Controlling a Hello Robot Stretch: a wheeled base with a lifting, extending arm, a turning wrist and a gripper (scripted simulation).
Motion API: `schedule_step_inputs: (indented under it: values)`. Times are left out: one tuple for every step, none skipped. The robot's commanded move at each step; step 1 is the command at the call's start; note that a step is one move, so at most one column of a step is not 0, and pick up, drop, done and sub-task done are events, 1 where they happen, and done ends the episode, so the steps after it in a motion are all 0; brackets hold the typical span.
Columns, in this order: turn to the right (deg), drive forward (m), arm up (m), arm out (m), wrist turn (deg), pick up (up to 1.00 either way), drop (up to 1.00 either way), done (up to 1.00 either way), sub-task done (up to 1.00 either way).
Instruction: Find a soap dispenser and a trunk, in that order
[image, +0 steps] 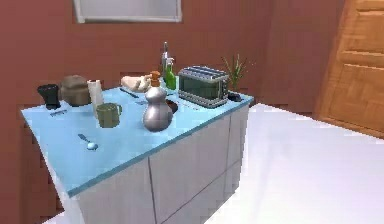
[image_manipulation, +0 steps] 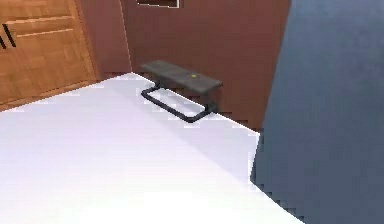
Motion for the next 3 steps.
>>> schedule_step_inputs:
  values:
    - [-45.0, 0.0, 0.0, 0.0, 0.0, 0.0, 0.0, 0.0, 0.0]
    - [-45.0, 0.0, 0.0, 0.0, 0.0, 0.0, 0.0, 0.0, 0.0]
    - [-42.0, 0.0, 0.0, 0.0, 0.0, 0.0, 0.0, 0.0, 0.0]
